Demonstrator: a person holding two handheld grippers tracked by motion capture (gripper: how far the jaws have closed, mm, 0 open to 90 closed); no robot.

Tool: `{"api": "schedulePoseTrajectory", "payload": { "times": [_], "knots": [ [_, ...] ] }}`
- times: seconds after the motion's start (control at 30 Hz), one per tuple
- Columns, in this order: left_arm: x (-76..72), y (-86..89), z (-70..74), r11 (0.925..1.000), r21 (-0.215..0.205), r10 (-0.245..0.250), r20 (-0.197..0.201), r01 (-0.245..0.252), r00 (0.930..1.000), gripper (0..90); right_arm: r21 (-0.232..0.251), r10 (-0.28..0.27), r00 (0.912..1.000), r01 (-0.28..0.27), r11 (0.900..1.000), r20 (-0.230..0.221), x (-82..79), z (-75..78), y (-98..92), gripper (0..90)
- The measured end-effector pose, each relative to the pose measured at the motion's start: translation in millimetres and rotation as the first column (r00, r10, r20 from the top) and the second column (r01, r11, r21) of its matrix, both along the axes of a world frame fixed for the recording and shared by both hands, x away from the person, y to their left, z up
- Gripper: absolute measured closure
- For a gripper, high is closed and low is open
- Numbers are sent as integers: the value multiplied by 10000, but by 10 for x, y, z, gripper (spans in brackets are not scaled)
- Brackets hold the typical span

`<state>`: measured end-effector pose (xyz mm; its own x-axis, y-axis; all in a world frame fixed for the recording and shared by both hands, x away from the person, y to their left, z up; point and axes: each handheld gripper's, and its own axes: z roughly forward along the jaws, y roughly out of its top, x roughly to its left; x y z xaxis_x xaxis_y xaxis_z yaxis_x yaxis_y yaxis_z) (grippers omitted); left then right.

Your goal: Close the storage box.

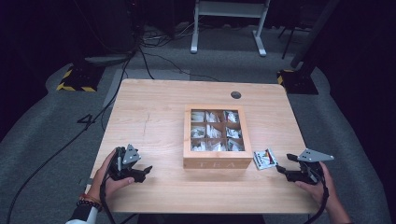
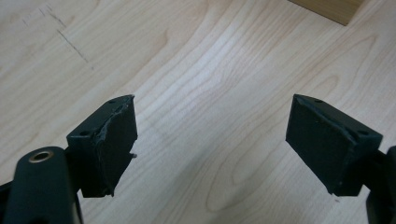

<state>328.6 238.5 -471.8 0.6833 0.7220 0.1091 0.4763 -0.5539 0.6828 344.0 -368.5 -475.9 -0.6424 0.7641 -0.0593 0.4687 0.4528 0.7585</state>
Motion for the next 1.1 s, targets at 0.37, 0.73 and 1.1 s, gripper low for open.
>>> {"api": "schedulePoseTrajectory", "payload": {
  "times": [0.37, 0.73, 1.1],
  "knots": [
    [-60, 184, -146, 9988, -388, 293, -463, -311, 9985, 170, 470, -600, 9974, 618, 9970, -393, -95, -148, -166, 292],
    [-77, 242, -309, 9948, -848, 486, -988, -571, 9939, 155, 613, -1262, 9899, 1301, 9896, -639, -156, -270, -298, 267],
    [-92, 245, -328, 9941, -918, 506, -818, -581, 9954, 147, 311, -1283, 9904, 1299, 9910, -514, -169, -275, -260, 251]
  ]
}}
